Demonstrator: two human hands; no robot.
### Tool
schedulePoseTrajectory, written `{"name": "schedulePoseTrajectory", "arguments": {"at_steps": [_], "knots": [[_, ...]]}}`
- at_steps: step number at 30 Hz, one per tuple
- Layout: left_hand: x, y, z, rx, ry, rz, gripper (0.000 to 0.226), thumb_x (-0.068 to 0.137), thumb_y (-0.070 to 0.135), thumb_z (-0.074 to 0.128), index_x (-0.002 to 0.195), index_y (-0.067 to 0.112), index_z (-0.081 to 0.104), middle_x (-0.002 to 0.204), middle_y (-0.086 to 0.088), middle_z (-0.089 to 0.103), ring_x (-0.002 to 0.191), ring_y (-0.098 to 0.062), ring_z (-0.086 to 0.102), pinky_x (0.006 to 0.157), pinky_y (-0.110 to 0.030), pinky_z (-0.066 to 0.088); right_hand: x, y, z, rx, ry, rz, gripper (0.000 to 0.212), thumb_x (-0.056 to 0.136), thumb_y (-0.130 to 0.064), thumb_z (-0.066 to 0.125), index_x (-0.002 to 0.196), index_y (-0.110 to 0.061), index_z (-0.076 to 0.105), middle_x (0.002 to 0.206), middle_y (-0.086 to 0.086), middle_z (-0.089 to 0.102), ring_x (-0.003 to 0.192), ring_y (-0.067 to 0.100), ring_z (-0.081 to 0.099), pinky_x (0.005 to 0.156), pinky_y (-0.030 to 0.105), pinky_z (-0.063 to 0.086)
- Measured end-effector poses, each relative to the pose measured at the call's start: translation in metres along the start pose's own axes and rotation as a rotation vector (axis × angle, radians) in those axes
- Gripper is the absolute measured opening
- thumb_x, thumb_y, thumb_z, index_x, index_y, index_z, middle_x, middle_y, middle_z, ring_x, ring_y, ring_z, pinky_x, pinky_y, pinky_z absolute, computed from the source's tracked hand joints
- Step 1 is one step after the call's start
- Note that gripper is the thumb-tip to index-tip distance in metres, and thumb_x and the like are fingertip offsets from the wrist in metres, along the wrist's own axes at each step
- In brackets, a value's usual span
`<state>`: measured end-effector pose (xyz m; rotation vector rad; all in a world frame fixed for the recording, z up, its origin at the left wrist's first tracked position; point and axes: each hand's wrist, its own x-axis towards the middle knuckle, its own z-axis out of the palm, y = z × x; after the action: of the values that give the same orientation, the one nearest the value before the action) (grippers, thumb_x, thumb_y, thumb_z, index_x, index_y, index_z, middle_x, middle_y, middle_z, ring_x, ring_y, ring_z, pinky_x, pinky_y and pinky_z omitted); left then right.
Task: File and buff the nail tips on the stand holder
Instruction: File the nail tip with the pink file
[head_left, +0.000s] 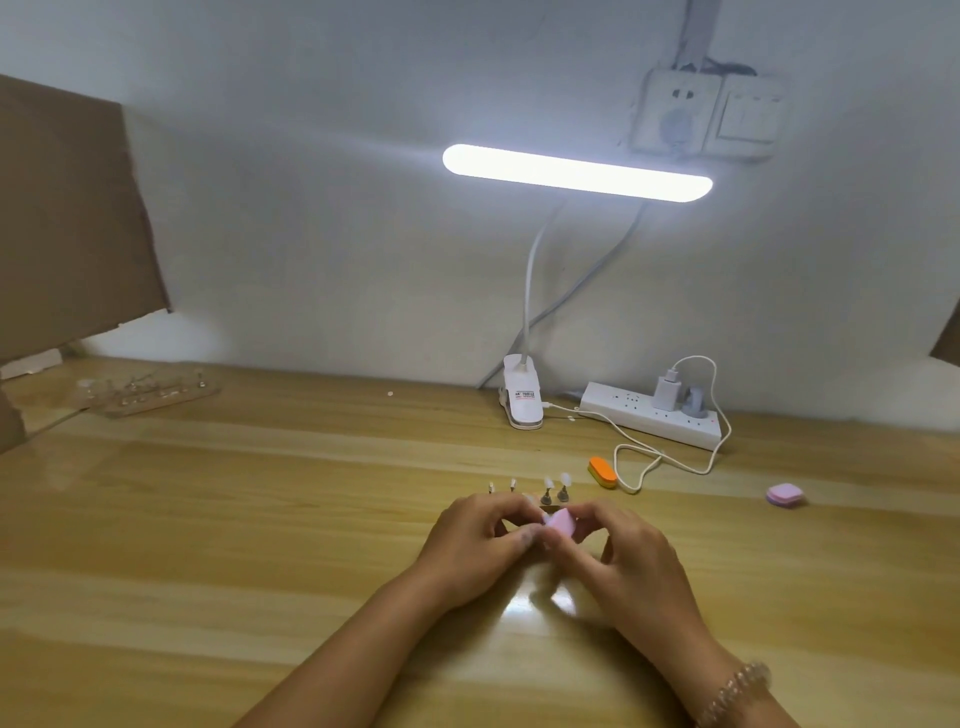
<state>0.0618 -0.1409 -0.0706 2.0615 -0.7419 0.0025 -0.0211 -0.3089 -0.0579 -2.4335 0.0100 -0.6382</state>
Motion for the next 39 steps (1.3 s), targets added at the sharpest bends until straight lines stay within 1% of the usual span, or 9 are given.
{"name": "schedulePoseTrajectory", "arguments": {"at_steps": [9, 12, 15, 19, 24, 27, 31, 34, 39], "knots": [[-0.0012, 0.0026, -0.0005, 0.006, -0.012, 0.016, 0.012, 0.095, 0.028, 0.064, 0.096, 0.033, 0.075, 0.096, 0.027, 0.071, 0.058, 0.003, 0.048, 0.071, -0.028, 0.046, 0.0011, 0.0021, 0.0002, 0.037, 0.057, 0.026, 0.025, 0.078, -0.059, 0.063, 0.087, -0.036, 0.065, 0.081, -0.023, 0.065, 0.075, -0.003, 0.059, 0.064, 0.024, 0.043], [-0.0018, 0.0027, -0.0023, -0.036, -0.01, -0.002, 0.019, 0.094, 0.026, 0.059, 0.103, 0.028, 0.076, 0.114, 0.022, 0.071, 0.081, -0.007, 0.064, 0.086, -0.037, 0.052, -0.0036, -0.0033, 0.0028, -0.025, 0.014, -0.075, 0.032, 0.077, -0.066, 0.058, 0.094, -0.039, 0.063, 0.085, -0.026, 0.063, 0.068, -0.006, 0.054, 0.059, 0.018, 0.039], [-0.0023, 0.0058, -0.0035, -0.031, -0.023, -0.007, 0.025, 0.088, 0.038, 0.053, 0.1, 0.033, 0.074, 0.106, 0.021, 0.073, 0.098, -0.016, 0.067, 0.088, -0.04, 0.052, 0.0017, -0.0002, 0.0017, 0.022, 0.059, -0.002, 0.027, 0.077, -0.06, 0.065, 0.092, -0.037, 0.065, 0.082, -0.025, 0.065, 0.072, -0.003, 0.058, 0.062, 0.021, 0.041], [-0.0039, 0.0062, -0.0031, 0.006, -0.051, 0.007, 0.024, 0.086, 0.04, 0.049, 0.099, 0.04, 0.069, 0.102, 0.034, 0.067, 0.092, -0.013, 0.065, 0.086, -0.038, 0.051, -0.0031, -0.0022, 0.0025, -0.047, 0.03, -0.068, 0.028, 0.079, -0.059, 0.065, 0.096, -0.038, 0.063, 0.087, -0.025, 0.064, 0.067, -0.008, 0.052, 0.059, 0.019, 0.04], [-0.0022, 0.0057, -0.0027, 0.032, -0.042, 0.021, 0.017, 0.097, 0.03, 0.057, 0.091, 0.043, 0.066, 0.092, 0.028, 0.069, 0.084, -0.008, 0.063, 0.079, -0.033, 0.048, 0.0027, 0.0007, 0.0001, 0.014, 0.071, -0.002, 0.024, 0.079, -0.055, 0.069, 0.092, -0.037, 0.063, 0.085, -0.025, 0.065, 0.071, -0.008, 0.055, 0.061, 0.019, 0.037], [-0.0035, 0.0047, -0.0034, 0.023, -0.049, 0.031, 0.016, 0.096, 0.029, 0.055, 0.096, 0.036, 0.069, 0.095, 0.026, 0.07, 0.076, -0.006, 0.06, 0.077, -0.032, 0.047, -0.0028, -0.0017, 0.0026, -0.057, 0.026, -0.09, 0.027, 0.079, -0.055, 0.069, 0.098, -0.038, 0.062, 0.089, -0.026, 0.063, 0.065, -0.009, 0.051, 0.057, 0.012, 0.034], [-0.0023, 0.0059, -0.0035, 0.017, -0.037, 0.026, 0.018, 0.098, 0.026, 0.057, 0.092, 0.036, 0.07, 0.1, 0.022, 0.072, 0.094, -0.014, 0.065, 0.086, -0.035, 0.05, 0.0035, 0.001, 0.0005, 0.05, 0.052, -0.029, 0.036, 0.074, -0.064, 0.062, 0.096, -0.035, 0.065, 0.087, -0.022, 0.066, 0.071, -0.002, 0.058, 0.061, 0.02, 0.041], [-0.0016, 0.0036, -0.0026, 0.041, -0.043, 0.026, 0.02, 0.099, 0.024, 0.057, 0.087, 0.037, 0.067, 0.082, 0.031, 0.065, 0.08, -0.009, 0.06, 0.079, -0.032, 0.047, -0.0005, 0.001, 0.0018, -0.018, 0.037, -0.053, 0.03, 0.078, -0.06, 0.065, 0.097, -0.037, 0.062, 0.089, -0.024, 0.064, 0.068, -0.006, 0.053, 0.06, 0.02, 0.041], [-0.0014, 0.0059, -0.0024, 0.025, -0.041, 0.025, 0.017, 0.099, 0.025, 0.058, 0.094, 0.033, 0.071, 0.088, 0.024, 0.069, 0.086, -0.007, 0.062, 0.08, -0.031, 0.047, 0.0052, 0.0031, 0.0002, 0.048, 0.067, 0.012, 0.024, 0.076, -0.05, 0.072, 0.094, -0.035, 0.065, 0.084, -0.022, 0.066, 0.075, -0.002, 0.059, 0.063, 0.021, 0.04]]}}
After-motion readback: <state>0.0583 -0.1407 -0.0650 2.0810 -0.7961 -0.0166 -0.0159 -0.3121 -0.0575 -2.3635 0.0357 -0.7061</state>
